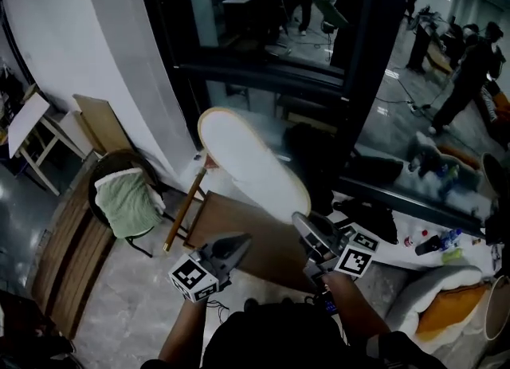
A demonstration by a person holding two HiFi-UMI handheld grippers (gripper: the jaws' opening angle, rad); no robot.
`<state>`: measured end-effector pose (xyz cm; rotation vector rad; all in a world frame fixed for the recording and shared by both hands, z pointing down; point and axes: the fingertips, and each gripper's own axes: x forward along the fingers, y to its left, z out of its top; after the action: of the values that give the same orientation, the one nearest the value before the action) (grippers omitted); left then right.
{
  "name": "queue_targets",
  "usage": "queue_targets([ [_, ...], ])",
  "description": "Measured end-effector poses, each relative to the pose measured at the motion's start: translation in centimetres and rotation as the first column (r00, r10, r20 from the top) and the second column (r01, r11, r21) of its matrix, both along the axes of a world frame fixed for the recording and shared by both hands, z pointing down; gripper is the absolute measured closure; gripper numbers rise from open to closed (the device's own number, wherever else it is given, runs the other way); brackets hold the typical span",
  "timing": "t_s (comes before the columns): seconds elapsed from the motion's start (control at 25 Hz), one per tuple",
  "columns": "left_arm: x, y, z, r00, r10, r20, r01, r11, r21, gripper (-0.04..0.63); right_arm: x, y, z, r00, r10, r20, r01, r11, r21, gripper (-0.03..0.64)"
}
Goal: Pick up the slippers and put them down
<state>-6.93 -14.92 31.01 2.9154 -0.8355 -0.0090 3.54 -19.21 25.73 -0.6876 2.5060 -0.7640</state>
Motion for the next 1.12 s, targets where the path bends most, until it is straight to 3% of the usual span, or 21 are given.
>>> queue_targets([
  [0.2, 1.1, 1.0, -4.5, 1.000, 0.012, -0.013, -0.011, 0.995, 0.096, 0.572, 1.2, 1.8, -3.9, 0.998, 0.024, 0.061, -0.031, 0.994, 0.105, 0.554],
  [0.44, 1.7, 1.4, -7.7, 0.999, 0.029, -0.032, -0.023, 0.984, 0.175, 0.572, 1.8, 2.5, -5.5, 0.997, 0.050, 0.065, -0.061, 0.983, 0.172, 0.554],
  [1.12, 1.5, 1.3, -7.1, 0.998, 0.046, -0.043, -0.038, 0.985, 0.166, 0.572, 1.2, 2.6, -5.7, 0.994, 0.052, 0.097, -0.067, 0.985, 0.162, 0.554],
])
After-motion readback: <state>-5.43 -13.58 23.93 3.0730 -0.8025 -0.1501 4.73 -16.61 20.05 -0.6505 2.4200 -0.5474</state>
